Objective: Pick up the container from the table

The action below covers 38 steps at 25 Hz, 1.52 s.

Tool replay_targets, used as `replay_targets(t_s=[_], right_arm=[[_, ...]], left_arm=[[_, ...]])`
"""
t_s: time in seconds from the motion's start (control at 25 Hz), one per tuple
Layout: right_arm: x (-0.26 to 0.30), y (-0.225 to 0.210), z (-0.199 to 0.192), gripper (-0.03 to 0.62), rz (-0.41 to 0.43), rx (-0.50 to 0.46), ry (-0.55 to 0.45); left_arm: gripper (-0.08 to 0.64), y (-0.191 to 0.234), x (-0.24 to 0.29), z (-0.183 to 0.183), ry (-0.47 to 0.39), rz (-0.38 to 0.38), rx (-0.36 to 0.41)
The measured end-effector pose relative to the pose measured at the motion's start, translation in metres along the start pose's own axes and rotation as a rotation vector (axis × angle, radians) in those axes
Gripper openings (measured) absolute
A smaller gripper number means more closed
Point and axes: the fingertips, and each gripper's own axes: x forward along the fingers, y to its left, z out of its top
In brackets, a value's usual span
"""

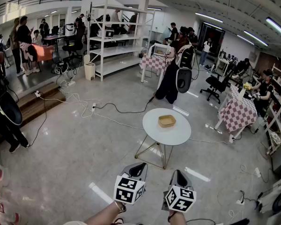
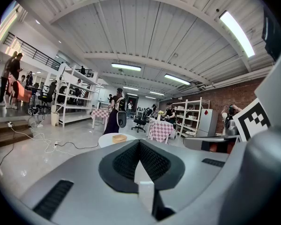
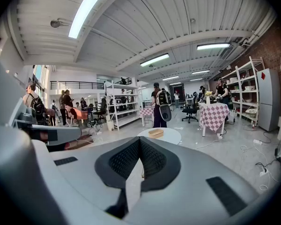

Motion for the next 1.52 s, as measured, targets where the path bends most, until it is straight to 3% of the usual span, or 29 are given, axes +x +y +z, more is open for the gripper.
replay_targets(t_s=[0.4,0.8,1.08,1.52], right_arm=[[0.017,0.016,0.017,0.025,0.011,0.004,-0.045],[0.012,0.021,0.000,0.025,-0.070,0.070,-0.016],[0.018,0.012,-0.013,0.025,-0.097,0.090,0.006],[0.063,-0.025,0.004,0.025,-0.094,0.068,0.020]], left_arm=[[0.015,0.017,0.005,0.015,-0.019,-0.009,0.040],[0.015,0.029,0.005,0.008,0.020,-0.063,0.034],[0.017,0.027,0.019,-0.013,0.071,-0.090,0.040],[0.015,0.028,0.079,0.001,0.076,-0.062,0.033]])
